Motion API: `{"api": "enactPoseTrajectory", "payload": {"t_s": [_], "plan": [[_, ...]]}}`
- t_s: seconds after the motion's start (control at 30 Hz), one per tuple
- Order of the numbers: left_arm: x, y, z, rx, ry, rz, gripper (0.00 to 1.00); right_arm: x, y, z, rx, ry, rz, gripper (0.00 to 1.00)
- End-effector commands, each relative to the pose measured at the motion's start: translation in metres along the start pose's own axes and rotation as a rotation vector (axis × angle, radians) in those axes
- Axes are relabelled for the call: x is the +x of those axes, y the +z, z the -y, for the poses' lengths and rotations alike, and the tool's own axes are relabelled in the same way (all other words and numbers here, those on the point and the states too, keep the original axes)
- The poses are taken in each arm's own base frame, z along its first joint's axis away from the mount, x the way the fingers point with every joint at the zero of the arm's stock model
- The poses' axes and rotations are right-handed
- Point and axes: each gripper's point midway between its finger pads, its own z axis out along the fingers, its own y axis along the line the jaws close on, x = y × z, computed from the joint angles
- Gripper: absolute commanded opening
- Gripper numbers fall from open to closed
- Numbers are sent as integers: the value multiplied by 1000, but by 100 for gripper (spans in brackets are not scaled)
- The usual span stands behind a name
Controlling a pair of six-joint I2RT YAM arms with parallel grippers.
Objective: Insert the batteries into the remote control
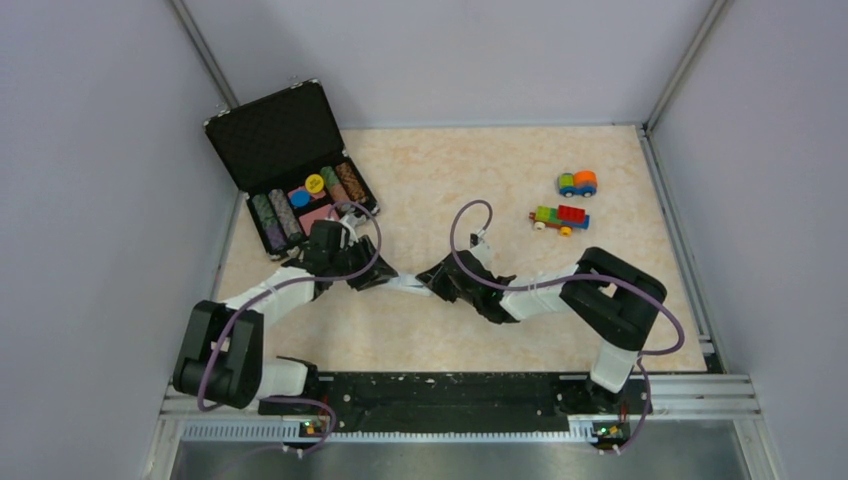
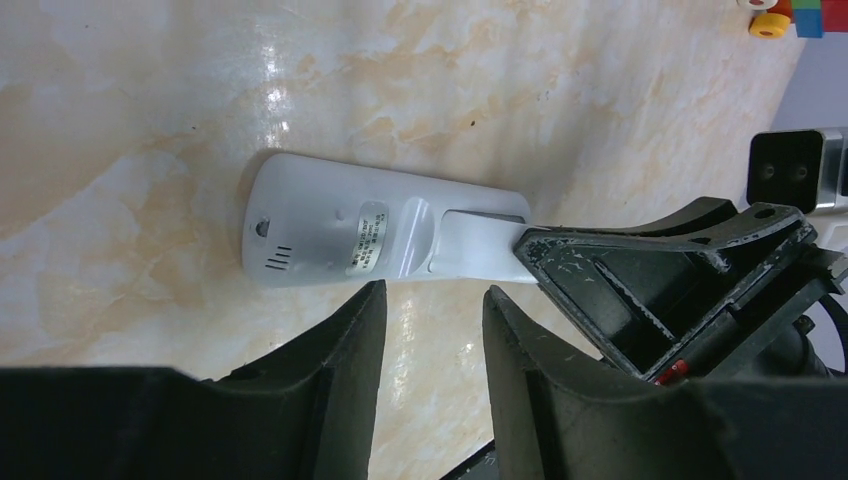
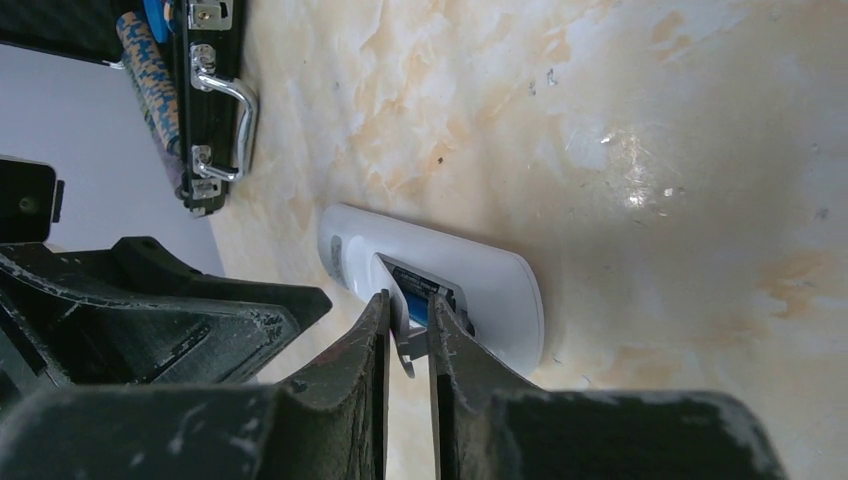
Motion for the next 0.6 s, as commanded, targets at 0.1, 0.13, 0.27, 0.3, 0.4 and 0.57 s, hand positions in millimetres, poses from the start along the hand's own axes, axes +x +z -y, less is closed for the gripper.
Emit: {"api": "enactPoseTrajectory", "payload": {"t_s": [0.1,0.13,0.27,0.3,0.4,0.57], "plan": [[-11,2,11,51,14,30,45,27,-8,36,157,-70,-87,16],[-11,3,11,50,14,28,45,26,-8,36,160,-71,-85,17],[-11,4,10,48,13,25,44,27,-11,38,179,-75,-93,22],[-11,4,10,46,12,26,45,27,-11,38,184,-76,-94,24],[-13,4,10,43,14,28,44,25,-14,39,203,-75,-92,28],[-14,4,10,34,11,33,44,18,-20,32,222,-86,-75,31]]}}
